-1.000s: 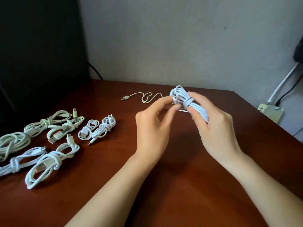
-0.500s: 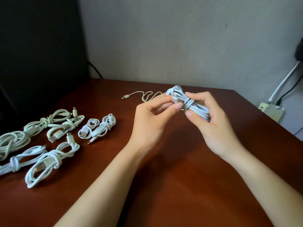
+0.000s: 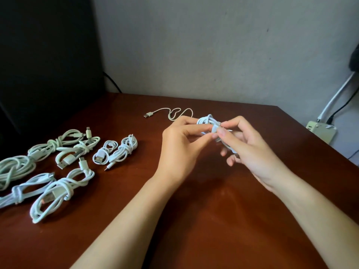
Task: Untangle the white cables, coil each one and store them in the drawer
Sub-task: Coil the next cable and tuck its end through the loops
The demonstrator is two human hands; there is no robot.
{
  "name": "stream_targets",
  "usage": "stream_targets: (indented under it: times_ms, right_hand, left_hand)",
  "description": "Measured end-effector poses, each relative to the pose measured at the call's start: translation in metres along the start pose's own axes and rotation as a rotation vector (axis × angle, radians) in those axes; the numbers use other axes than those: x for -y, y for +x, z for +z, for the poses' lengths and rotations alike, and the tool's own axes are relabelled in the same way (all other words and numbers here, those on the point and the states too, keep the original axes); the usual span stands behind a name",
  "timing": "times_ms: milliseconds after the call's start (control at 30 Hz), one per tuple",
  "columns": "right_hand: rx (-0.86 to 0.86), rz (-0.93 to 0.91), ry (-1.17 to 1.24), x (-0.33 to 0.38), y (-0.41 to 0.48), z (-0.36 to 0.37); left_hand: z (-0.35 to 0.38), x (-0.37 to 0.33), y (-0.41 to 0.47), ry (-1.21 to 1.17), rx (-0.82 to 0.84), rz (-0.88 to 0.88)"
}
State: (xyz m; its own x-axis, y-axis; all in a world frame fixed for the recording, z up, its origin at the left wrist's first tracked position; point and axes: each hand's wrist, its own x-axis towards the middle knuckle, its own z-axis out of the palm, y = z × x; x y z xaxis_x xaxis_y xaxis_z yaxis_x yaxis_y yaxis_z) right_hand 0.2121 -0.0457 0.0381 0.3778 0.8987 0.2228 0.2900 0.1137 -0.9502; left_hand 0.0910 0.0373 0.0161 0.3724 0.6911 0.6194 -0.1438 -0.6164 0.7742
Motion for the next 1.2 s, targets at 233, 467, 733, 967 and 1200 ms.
stream_targets:
  times_ms: [233,467,733,967,1200]
  right_hand:
    - [-0.176,-0.204,-0.203,-0.014,-0.002,0.011]
    - [-0.288,-0.301,-0.163,-0.015,-0.002,0.015]
    - [-0.303,-0.394,-0.182,-0.014,0.001,0.013]
    - [-0.231,-0.382,-0.221,-0.017,0.0,0.013]
    - [-0.134,-0.22,-0.023,-0.01,0.003,0.003]
  left_hand:
    - [0.004,0.002,-0.003,0.149,-0.083,0.073]
    - [0.007,-0.006,-0.005,0.058,-0.045,-0.014]
    - [0.007,-0.01,-0.001,-0.182,-0.096,-0.224]
    - [0.003,-0.003,0.004,-0.352,-0.032,-0.386]
    - [-0.003,-0.004,0.006,-0.467,0.136,-0.355]
